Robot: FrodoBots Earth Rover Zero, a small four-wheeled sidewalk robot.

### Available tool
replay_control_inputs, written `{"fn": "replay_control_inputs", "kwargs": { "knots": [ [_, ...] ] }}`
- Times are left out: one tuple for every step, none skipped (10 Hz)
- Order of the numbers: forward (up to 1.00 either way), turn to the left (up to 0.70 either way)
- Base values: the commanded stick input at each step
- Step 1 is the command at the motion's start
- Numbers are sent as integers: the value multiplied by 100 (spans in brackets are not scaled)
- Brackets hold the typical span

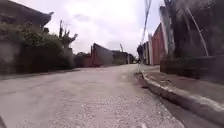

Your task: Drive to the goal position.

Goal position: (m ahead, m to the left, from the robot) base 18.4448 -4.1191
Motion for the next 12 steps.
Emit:
{"fn": "replay_control_inputs", "kwargs": {
  "knots": [
    [100, 0],
    [100, 0],
    [100, 0],
    [100, 0],
    [100, 0],
    [100, 0],
    [100, 0],
    [100, -26],
    [100, -39],
    [100, -39],
    [100, -31],
    [100, -8]
  ]
}}
